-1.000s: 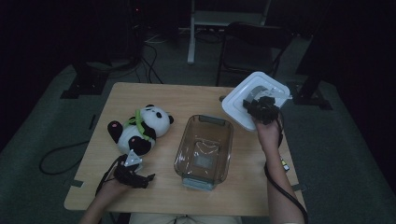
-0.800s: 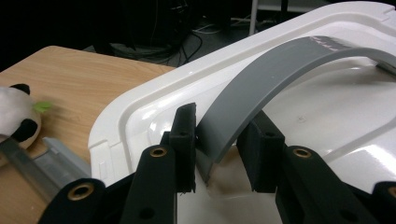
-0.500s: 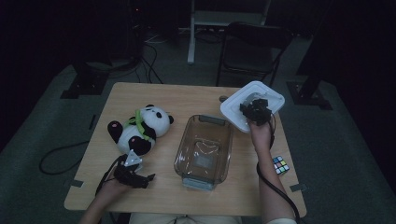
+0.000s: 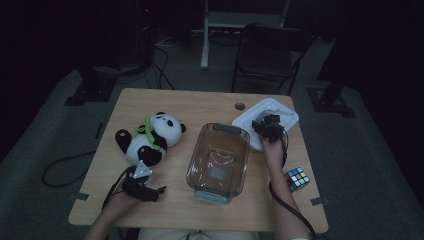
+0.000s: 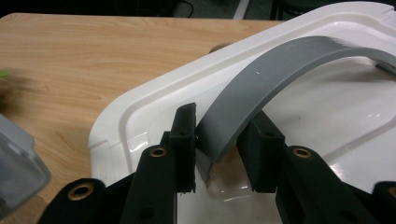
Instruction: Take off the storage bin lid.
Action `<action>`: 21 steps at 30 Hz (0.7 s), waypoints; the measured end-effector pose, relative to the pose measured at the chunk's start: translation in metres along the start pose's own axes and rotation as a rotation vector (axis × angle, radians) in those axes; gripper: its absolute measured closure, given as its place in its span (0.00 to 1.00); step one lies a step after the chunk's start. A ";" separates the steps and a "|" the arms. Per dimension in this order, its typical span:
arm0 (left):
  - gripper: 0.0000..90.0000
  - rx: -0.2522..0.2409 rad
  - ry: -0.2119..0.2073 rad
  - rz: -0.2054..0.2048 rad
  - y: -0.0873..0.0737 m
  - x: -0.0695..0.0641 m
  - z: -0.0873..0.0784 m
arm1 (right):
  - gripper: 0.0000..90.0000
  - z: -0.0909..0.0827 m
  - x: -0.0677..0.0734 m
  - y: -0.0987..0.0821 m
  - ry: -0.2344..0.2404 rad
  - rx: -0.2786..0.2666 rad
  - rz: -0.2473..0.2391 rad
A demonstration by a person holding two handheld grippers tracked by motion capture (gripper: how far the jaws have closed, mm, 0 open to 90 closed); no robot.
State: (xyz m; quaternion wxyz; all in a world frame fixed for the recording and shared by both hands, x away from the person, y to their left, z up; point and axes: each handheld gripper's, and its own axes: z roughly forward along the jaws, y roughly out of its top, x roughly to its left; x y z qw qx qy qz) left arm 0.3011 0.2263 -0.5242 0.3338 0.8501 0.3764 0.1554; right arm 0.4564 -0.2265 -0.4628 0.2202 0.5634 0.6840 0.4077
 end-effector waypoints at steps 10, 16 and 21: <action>0.03 0.000 0.000 0.000 0.000 0.000 0.000 | 0.76 0.015 -0.009 -0.022 0.000 0.052 0.043; 0.03 0.000 0.000 -0.002 0.000 0.000 0.000 | 0.75 0.023 -0.015 -0.030 0.005 0.075 0.058; 0.03 0.000 0.000 -0.002 0.000 0.000 0.000 | 0.74 0.026 -0.019 -0.036 0.011 0.090 0.066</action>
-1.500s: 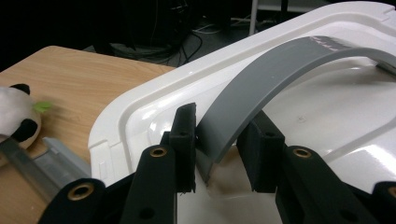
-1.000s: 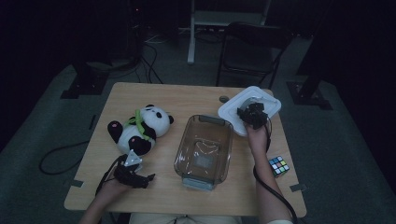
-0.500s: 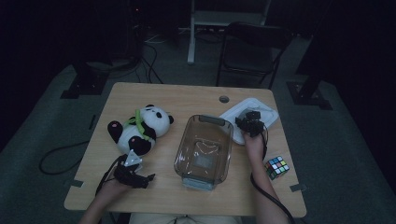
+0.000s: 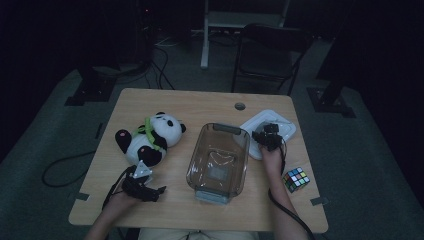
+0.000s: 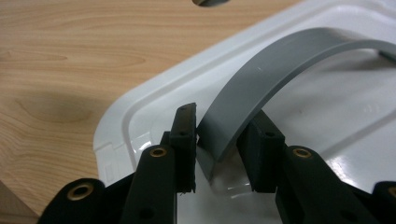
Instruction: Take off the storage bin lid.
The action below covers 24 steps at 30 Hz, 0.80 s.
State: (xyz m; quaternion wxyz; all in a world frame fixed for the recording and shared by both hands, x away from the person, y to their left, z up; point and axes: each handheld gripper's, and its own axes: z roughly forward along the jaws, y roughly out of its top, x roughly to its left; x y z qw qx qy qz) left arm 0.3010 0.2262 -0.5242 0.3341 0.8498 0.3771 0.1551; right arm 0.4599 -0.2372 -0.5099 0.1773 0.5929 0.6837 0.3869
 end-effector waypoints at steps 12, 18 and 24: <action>0.03 0.000 0.001 0.002 0.000 0.000 0.000 | 0.65 0.000 0.000 -0.001 -0.034 0.018 -0.012; 0.03 0.000 0.000 0.000 0.000 0.000 0.000 | 0.55 -0.011 0.007 0.003 -0.070 -0.003 -0.035; 0.03 0.000 0.000 0.000 0.000 0.000 0.000 | 0.51 -0.027 0.012 0.004 -0.072 -0.031 -0.047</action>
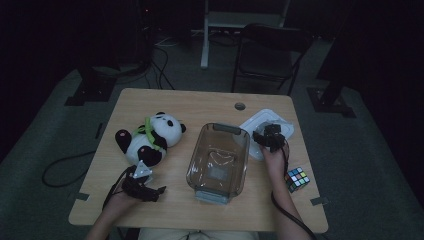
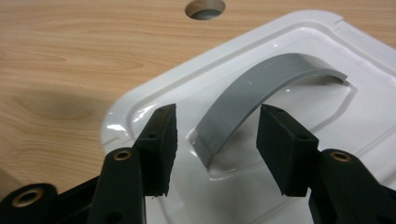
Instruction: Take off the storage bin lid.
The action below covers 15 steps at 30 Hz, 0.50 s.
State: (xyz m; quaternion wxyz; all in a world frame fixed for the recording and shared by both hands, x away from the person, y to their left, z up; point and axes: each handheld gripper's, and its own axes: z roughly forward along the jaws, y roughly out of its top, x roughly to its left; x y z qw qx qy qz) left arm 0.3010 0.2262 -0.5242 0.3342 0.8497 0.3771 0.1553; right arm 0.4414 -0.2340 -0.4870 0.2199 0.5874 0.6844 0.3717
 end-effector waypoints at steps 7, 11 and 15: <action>0.03 -0.001 0.000 0.000 0.000 0.000 0.000 | 0.44 -0.018 0.010 -0.009 0.025 -0.026 -0.018; 0.03 -0.001 0.000 0.000 0.000 0.000 0.000 | 0.41 -0.028 0.018 -0.016 0.042 -0.029 -0.034; 0.03 -0.001 0.000 0.002 0.000 0.000 0.000 | 0.39 -0.038 0.020 -0.020 0.041 -0.035 -0.038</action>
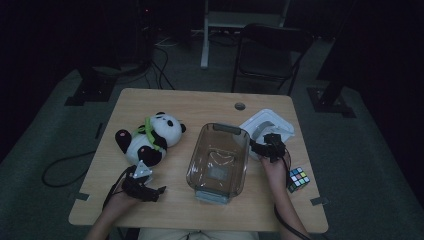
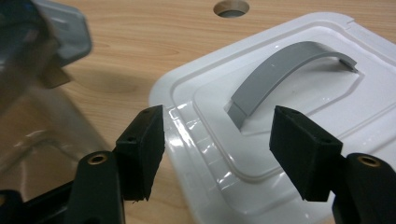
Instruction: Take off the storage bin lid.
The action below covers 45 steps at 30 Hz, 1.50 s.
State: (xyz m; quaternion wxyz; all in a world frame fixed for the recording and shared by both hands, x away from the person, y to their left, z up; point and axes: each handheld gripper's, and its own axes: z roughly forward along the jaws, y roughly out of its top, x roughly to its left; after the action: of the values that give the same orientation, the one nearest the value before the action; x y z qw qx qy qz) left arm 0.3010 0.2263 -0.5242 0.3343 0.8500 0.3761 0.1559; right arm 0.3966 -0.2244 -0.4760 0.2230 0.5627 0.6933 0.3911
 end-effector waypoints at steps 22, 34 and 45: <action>0.03 0.001 -0.002 0.001 -0.001 -0.001 -0.001 | 0.20 -0.037 0.016 -0.058 0.102 0.022 -0.112; 0.03 0.000 0.006 -0.010 0.000 -0.001 0.000 | 0.15 -0.048 0.023 -0.090 0.155 0.039 -0.203; 0.03 -0.001 0.016 -0.019 0.000 -0.003 0.000 | 0.14 -0.050 0.026 -0.104 0.207 0.078 -0.275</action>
State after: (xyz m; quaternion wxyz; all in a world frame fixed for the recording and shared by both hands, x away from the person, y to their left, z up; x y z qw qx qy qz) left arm 0.2987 0.2240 -0.5244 0.3329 0.8450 0.3869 0.1598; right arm 0.2893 -0.2207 -0.5259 0.1798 0.4276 0.7977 0.3854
